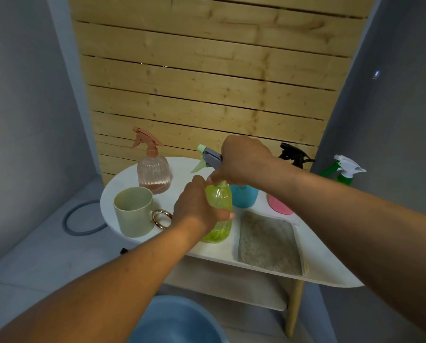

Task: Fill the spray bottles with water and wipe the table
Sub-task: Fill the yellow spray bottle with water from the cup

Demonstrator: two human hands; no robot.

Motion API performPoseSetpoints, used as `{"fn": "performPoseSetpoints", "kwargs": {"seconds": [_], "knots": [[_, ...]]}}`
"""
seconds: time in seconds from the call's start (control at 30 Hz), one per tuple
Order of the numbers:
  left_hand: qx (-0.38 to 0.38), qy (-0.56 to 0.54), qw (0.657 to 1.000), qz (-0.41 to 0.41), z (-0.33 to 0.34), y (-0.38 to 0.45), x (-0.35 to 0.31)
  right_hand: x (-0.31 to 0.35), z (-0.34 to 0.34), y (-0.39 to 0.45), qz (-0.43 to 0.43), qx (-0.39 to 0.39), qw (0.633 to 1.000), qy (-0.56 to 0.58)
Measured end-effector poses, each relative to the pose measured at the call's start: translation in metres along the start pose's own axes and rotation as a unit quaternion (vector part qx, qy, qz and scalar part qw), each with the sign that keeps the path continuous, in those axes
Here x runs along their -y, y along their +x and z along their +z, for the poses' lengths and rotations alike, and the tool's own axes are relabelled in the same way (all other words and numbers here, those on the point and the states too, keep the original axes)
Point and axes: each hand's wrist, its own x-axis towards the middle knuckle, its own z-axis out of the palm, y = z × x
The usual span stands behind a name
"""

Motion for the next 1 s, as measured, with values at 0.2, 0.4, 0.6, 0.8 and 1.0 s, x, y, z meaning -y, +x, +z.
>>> {"fn": "performPoseSetpoints", "kwargs": {"seconds": [0.2,0.4,0.6,0.8,1.0], "knots": [[0.042,-0.092,0.995,-0.021,0.004,-0.007,-0.002,-0.016,-0.018,0.009,-0.035,0.094,0.989,0.11],[0.124,0.017,0.992,0.019,0.024,-0.041,0.027,-0.02,-0.038,0.045,-0.036,0.048,0.987,0.15],[0.201,0.236,0.95,0.041,0.038,-0.016,0.034,-0.019,-0.032,0.091,-0.042,0.051,0.982,0.179],[0.235,0.357,0.9,0.082,0.034,0.004,0.044,-0.012,0.004,0.119,-0.033,0.056,0.974,0.216],[0.252,0.361,0.894,0.085,0.029,0.004,0.047,-0.008,0.012,0.131,-0.034,0.079,0.977,0.196]]}}
